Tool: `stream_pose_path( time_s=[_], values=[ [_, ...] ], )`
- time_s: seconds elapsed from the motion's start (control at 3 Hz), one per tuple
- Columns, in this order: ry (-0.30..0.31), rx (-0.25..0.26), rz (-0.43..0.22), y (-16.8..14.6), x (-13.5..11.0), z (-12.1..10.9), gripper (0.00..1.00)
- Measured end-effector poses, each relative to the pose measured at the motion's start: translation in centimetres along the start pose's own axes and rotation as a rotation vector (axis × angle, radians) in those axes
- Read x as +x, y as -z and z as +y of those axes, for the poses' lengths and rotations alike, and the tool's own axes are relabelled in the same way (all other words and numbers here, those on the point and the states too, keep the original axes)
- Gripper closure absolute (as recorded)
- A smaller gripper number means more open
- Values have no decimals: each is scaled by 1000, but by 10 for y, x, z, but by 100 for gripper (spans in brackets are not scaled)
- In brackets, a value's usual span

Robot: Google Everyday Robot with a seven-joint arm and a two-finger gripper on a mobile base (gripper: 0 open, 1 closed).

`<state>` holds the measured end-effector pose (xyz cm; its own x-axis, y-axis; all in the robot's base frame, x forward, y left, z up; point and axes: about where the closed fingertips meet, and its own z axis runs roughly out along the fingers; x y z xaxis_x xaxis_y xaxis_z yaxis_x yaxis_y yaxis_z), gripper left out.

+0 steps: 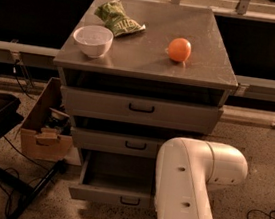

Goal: Open bottom drawer

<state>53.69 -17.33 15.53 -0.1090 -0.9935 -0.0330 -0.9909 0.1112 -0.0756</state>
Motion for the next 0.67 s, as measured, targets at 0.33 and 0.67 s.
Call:
stream_pose_path(
  time_s=[0.33,0.67],
  values=[
    [0,0,0,0,0,-2,94],
    [-28,24,-14,14,16,-3,100]
  ],
)
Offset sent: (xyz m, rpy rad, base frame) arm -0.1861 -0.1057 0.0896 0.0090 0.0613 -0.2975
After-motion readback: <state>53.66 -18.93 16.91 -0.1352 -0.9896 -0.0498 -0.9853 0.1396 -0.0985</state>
